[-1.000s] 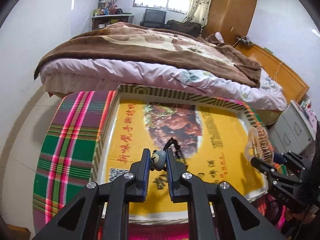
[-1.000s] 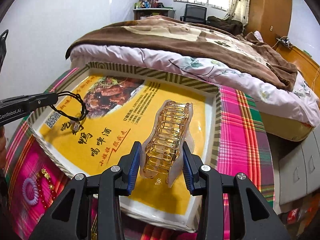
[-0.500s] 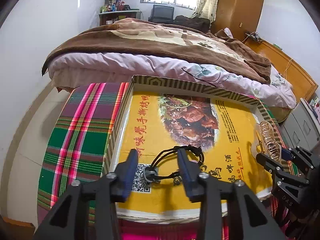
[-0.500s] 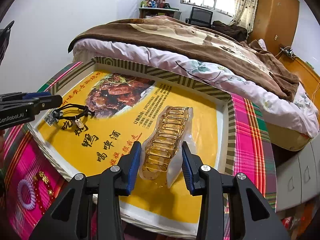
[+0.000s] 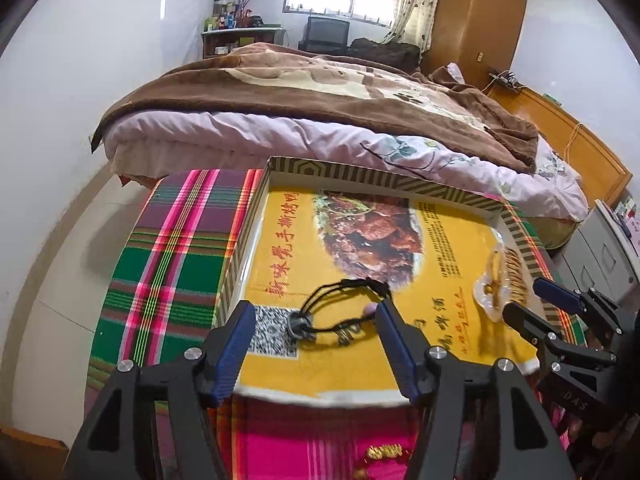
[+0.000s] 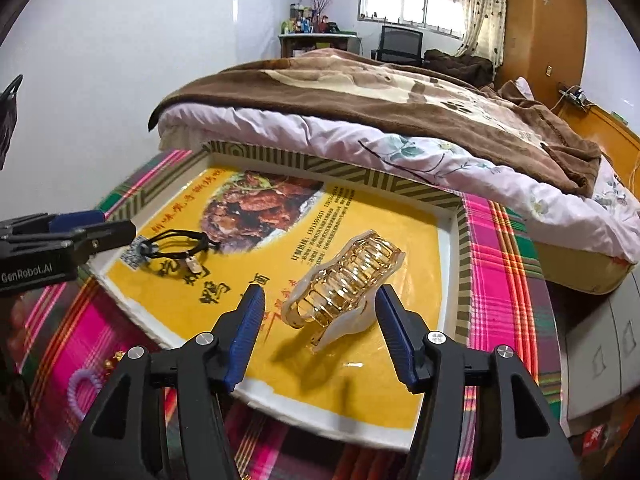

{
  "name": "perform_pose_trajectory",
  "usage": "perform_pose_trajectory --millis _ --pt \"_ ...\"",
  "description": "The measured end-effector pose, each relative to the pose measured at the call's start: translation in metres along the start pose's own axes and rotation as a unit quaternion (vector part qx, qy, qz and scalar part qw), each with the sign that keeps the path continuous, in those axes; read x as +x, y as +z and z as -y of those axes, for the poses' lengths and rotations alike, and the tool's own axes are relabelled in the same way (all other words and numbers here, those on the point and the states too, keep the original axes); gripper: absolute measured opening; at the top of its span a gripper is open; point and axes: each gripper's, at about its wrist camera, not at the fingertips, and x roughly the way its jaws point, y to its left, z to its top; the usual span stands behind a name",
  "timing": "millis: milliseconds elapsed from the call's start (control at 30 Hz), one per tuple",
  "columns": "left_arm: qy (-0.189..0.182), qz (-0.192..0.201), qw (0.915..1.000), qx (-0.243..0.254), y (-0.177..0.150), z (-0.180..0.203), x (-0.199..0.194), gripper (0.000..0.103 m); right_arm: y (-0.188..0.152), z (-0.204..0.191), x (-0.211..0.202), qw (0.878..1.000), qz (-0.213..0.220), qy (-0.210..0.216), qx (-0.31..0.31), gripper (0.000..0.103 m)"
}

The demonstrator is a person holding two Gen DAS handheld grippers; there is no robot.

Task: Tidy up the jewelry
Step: 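Close the right gripper on the light blue coil hair tie while the left gripper approaches the lavender one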

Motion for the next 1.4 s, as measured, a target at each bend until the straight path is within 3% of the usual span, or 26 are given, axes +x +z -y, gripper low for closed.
perform_pose_trajectory --millis 67,367,767,967,1133,1267,1400 --pt "0.000 0.005 1.0000 0.002 -0.003 0.002 -0.007 0.072 -0.002 0.000 -0.009 1.000 0.008 0.003 0.007 0.058" --pt "-0.008 0.027 0.9996 0.006 -0.033 0.008 -0.055 0.074 -0.030 -0.001 -0.059 0.998 0.036 0.021 0.044 0.058" --pt "-0.037 0.041 0.9983 -0.020 -0.102 -0.012 -0.099 0.076 -0.103 -0.012 -0.092 0.998 0.005 0.037 0.050 0.058" --pt "-0.037 0.018 0.9990 -0.020 -0.128 -0.018 -0.099 0.076 -0.131 -0.026 -0.091 0.997 -0.015 0.054 0.050 0.058" --pt "-0.036 0.007 0.9990 -0.026 -0.141 -0.021 -0.096 0.076 -0.135 -0.038 -0.085 0.996 -0.023 0.066 0.047 0.043" --pt "-0.035 0.001 0.9988 -0.034 -0.146 -0.025 -0.095 0.076 -0.136 -0.045 -0.078 0.995 -0.033 0.078 0.047 0.038" --pt "-0.034 -0.001 0.9988 -0.036 -0.147 -0.027 -0.094 0.076 -0.136 -0.046 -0.076 0.994 -0.037 0.087 0.047 0.022"
